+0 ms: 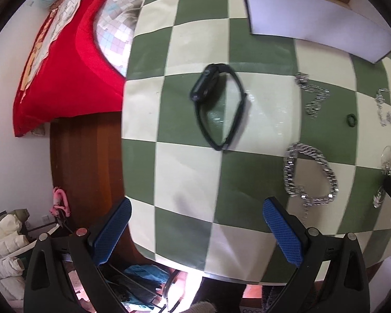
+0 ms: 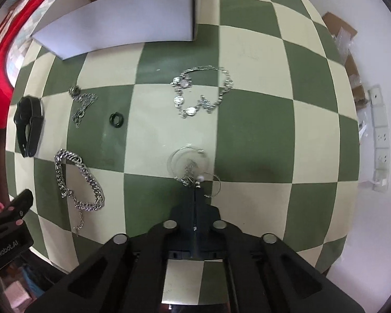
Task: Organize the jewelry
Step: 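Grasp the thick silver chain bracelet with the left gripper while the right grasps the pendant necklace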
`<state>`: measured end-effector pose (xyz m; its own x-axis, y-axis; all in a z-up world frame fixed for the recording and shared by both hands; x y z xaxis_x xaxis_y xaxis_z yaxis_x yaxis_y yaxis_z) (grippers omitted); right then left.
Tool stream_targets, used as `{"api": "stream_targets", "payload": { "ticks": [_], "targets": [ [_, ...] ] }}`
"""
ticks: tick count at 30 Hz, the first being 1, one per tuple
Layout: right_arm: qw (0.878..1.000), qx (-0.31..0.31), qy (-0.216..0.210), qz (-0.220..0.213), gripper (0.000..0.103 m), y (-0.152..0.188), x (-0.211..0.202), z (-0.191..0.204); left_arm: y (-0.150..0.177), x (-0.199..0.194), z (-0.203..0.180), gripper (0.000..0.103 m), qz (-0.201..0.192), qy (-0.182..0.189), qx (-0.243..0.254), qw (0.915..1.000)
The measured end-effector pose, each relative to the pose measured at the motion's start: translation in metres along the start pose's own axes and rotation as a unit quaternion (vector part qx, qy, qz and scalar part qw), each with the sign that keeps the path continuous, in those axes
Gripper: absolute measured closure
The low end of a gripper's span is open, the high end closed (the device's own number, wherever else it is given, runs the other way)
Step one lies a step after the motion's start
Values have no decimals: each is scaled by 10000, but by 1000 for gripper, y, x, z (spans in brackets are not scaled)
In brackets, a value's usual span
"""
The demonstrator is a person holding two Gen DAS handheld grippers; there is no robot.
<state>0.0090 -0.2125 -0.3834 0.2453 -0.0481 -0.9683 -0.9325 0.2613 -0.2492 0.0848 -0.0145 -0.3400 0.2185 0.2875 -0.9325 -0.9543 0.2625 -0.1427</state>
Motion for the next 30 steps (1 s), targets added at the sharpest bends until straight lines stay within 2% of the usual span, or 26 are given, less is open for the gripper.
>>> {"api": "stream_targets", "payload": {
  "ticks": [3,8,10,14,18,20,21,23,24,25,26,28,30],
  "targets": [
    [9992,401,58,5,103,3,-5,-37,-1,-4,-12,0,-13,329,-93,9994],
    [9939,1101,9,37,103,11,-17,-93,-4,3,-43,0,359,902,-396,9945],
    [9910,1301,-291,130,103,7,-23,-105,-5,9,-53,0,545,1104,-592,9906],
    [9814,1710,-768,419,100,2,-26,-112,-8,21,-67,0,820,1171,-778,9867],
    [9806,1762,-720,461,72,4,-29,-106,-9,28,-81,8,913,1139,-729,9866],
    [9828,1681,-597,474,72,3,-24,-103,-14,25,-86,9,820,1085,-707,9882],
    [9833,1668,-555,472,72,2,-19,-106,-15,25,-87,12,797,1081,-702,9884],
    [9832,1678,-534,475,71,0,-11,-109,-17,17,-96,29,751,1272,-779,9860],
    [9833,1677,-514,486,71,1,-11,-108,-19,13,-101,52,718,1457,-813,9834],
    [9835,1667,-492,494,71,1,-10,-106,-25,9,-106,85,680,1566,-805,9820],
    [9834,1673,-500,496,70,2,-11,-102,-28,6,-111,94,633,1475,-626,9850],
    [9830,1681,-542,501,65,1,-12,-96,-29,3,-119,95,589,1371,-359,9882],
    [9816,1719,-660,499,58,0,-14,-89,-31,3,-119,96,482,1300,-405,9895]
  ]
}}
Point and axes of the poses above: each gripper's, at about its wrist camera, not at the fingertips, and x roughly the way its jaws point, z to its left, y to its underside, the point moved 8 cm from there along x, roughly the way its jaws point, and after that the axes turned 12 degrees about -z, right-handed, at the moved point
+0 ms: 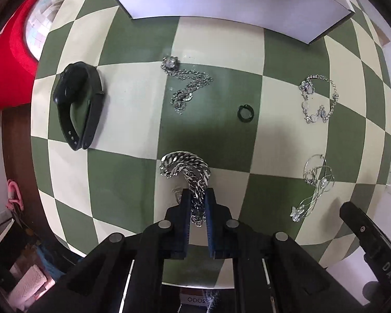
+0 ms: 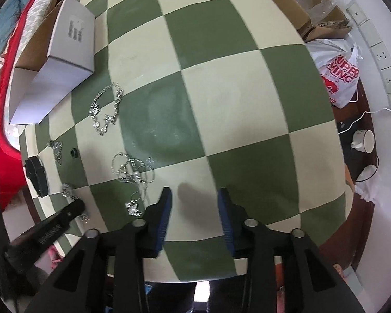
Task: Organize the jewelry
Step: 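Grasp the thick silver chain bracelet with the left gripper while the right grasps the pendant necklace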
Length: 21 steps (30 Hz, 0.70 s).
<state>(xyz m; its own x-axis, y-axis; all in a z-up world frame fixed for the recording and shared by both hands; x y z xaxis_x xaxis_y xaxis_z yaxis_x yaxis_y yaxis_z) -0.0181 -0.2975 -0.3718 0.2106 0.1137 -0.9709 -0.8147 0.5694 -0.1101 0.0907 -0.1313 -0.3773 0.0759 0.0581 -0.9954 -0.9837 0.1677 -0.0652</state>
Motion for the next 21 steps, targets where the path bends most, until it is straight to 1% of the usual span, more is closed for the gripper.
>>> {"api": "stream_targets", "payload": {
  "ticks": [3,5,8,11,12,14,16,17,19,20,21],
  "targets": [
    [9998,-21,-189,0,52,1,-1,17,11,-5,12,96,-66,-10,-99,9999],
    [9996,-75,-288,19,52,4,1,28,11,-10,28,96,-116,-30,-176,9998],
    [9992,-242,-289,95,52,12,10,46,10,-21,45,96,-153,-3,-306,9994],
    [9990,-339,-122,275,51,20,26,52,8,-30,57,96,-235,-59,-336,9991],
    [9989,-423,-8,213,49,22,27,56,7,-33,59,96,-254,-79,-326,9991],
    [9973,-654,277,172,48,25,30,64,7,-38,70,96,-295,-126,-292,9991],
    [9954,-786,540,100,50,27,31,69,4,-40,72,96,-333,-177,-239,9990],
    [9941,-840,684,62,51,28,31,71,3,-40,73,96,-339,-184,-223,9990],
    [9910,-983,909,-53,60,28,30,74,1,-39,74,96,-338,-201,-215,9990],
    [9904,-1019,933,-109,70,28,29,75,0,-40,74,96,-342,-203,-214,9990],
    [9900,-1038,946,-142,83,27,28,76,0,-38,76,96,-349,-201,-213,9990]
  ]
}}
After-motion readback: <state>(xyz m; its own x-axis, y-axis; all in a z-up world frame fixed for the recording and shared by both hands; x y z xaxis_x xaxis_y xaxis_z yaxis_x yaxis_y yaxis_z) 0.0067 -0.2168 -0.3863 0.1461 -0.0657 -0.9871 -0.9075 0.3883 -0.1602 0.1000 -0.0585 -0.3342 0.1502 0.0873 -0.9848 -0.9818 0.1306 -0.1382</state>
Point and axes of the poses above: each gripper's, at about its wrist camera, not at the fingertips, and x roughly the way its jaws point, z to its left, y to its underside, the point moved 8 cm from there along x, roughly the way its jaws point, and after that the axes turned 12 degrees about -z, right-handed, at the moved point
